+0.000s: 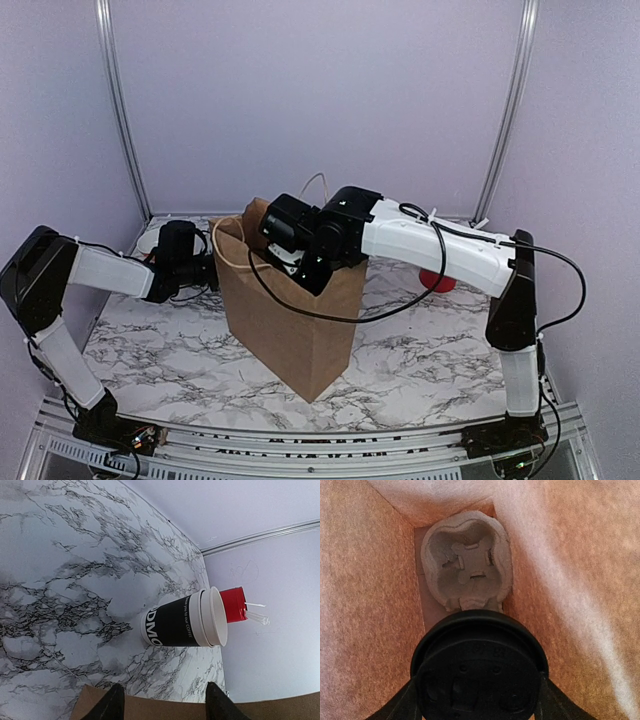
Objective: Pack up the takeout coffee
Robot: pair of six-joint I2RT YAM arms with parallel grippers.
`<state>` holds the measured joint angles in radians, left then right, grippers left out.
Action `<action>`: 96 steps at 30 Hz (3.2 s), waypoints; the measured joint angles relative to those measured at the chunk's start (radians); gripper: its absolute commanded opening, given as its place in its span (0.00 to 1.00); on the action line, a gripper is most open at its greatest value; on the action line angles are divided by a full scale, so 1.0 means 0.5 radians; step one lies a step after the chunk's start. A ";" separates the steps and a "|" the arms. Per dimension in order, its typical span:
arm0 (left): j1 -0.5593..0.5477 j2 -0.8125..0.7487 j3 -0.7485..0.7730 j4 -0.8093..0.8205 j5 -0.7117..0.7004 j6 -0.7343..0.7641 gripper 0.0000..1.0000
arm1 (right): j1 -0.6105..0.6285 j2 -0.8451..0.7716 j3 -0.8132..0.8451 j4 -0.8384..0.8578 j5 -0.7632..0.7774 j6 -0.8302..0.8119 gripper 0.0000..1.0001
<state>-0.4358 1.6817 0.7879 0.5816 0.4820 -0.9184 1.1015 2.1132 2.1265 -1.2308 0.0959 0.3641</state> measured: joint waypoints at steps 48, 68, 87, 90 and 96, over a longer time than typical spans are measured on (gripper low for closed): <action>0.000 -1.730 0.079 -1.153 0.071 0.309 0.74 | 0.001 0.000 0.095 -0.053 -0.070 0.020 0.50; -0.603 -1.567 0.397 -1.552 0.202 0.670 0.19 | 0.001 0.000 0.094 -0.053 -0.070 0.022 0.50; -0.660 -1.624 0.428 -1.830 0.195 1.009 0.00 | -0.076 -0.079 -0.105 0.054 -0.108 0.027 0.50; -0.660 -1.621 0.438 -1.849 0.204 1.038 0.00 | -0.072 -0.084 -0.111 0.052 -0.106 0.024 0.50; -0.660 -1.573 0.497 -1.859 0.175 1.067 0.00 | -0.025 -0.083 -0.106 0.014 -0.065 0.014 0.50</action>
<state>-0.7658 0.8951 1.0363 -0.3481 0.5694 -0.3847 1.0889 2.0716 2.0735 -1.2240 0.0635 0.3710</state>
